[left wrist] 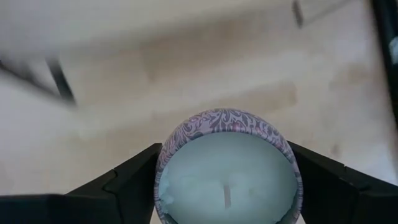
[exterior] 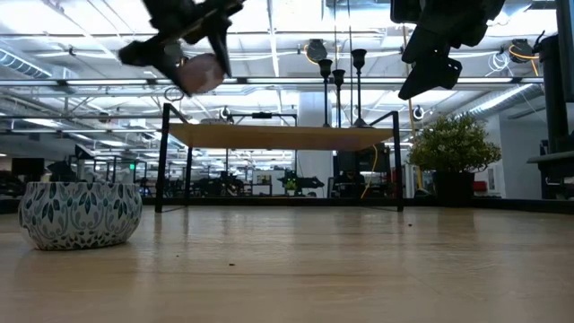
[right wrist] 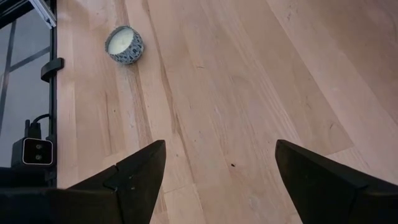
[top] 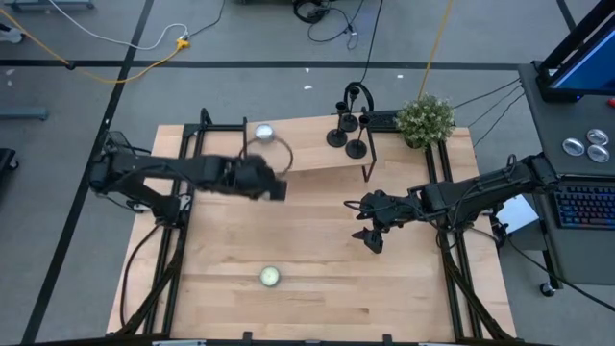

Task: Pick & Place candle stick holders
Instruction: Put the purple candle on the shelf

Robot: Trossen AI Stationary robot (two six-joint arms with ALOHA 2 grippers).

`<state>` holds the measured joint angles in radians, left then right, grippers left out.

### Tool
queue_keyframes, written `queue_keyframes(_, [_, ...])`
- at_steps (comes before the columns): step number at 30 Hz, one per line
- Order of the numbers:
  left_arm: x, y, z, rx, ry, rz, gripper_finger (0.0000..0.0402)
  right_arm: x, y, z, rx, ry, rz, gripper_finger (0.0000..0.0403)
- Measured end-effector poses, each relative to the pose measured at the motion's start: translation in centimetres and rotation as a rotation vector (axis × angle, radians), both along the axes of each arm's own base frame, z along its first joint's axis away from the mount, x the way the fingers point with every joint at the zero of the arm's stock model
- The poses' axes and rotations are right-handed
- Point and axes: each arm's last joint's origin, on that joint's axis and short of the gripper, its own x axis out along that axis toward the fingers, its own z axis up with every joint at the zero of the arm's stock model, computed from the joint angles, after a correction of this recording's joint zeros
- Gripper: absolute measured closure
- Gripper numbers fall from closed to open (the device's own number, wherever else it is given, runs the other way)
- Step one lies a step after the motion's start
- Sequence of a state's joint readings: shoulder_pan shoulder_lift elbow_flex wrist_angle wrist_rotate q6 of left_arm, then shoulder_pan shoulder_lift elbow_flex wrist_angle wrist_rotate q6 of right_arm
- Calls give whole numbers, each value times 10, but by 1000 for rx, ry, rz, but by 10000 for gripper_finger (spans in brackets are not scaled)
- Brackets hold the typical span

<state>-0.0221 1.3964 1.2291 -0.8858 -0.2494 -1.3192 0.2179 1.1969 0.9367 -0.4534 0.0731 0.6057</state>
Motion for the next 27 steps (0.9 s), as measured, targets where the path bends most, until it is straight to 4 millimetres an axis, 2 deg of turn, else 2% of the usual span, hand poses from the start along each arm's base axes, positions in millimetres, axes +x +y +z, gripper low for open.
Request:
queue_keyframes(5, [-1,32,30,119,-1,-16,96,0,0,0,0,0,0,110])
queue_keyframes(10, [-3,59,45,199,10,-36,102,0,0,0,0,0,0,110])
queue_keyframes(20, [5,95,37,161,300,-100,102,0,0,0,1,0,-3,110])
queue_keyframes(27, [24,113,20,125,400,-151,92,0,0,0,1,0,-5,110])
